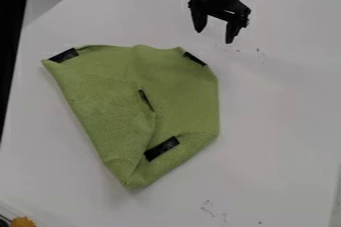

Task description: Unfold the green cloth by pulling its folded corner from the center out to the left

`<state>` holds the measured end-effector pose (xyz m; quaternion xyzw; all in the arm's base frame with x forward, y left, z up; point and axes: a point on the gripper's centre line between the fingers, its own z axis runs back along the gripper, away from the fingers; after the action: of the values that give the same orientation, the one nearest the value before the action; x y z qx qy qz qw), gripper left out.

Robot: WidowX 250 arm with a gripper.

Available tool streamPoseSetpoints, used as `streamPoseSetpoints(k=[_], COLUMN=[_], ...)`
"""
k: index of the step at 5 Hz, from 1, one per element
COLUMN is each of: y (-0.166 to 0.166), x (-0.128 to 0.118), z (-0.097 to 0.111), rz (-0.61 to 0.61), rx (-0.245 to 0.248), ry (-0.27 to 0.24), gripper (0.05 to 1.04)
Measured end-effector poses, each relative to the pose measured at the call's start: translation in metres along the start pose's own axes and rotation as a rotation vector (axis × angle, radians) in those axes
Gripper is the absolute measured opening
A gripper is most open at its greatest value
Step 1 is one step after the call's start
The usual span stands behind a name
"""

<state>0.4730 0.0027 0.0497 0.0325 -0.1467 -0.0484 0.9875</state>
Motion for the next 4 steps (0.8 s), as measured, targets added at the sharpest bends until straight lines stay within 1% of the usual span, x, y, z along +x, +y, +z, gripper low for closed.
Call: streamPoseSetpoints(k=[1,2,3,4], y=[-0.002,0.005,0.006,0.008], x=[-0.015,-0.037,-0.043,-0.061], z=[-0.021,-0.021,0.005,0.027], rz=[0.005,0.047,0.063,0.12], rx=[-0.001,0.056,0.119,0.164], ry=[0.06,0.079,0.034,0.054], gripper=[1.001,0.999,1.0,1.0])
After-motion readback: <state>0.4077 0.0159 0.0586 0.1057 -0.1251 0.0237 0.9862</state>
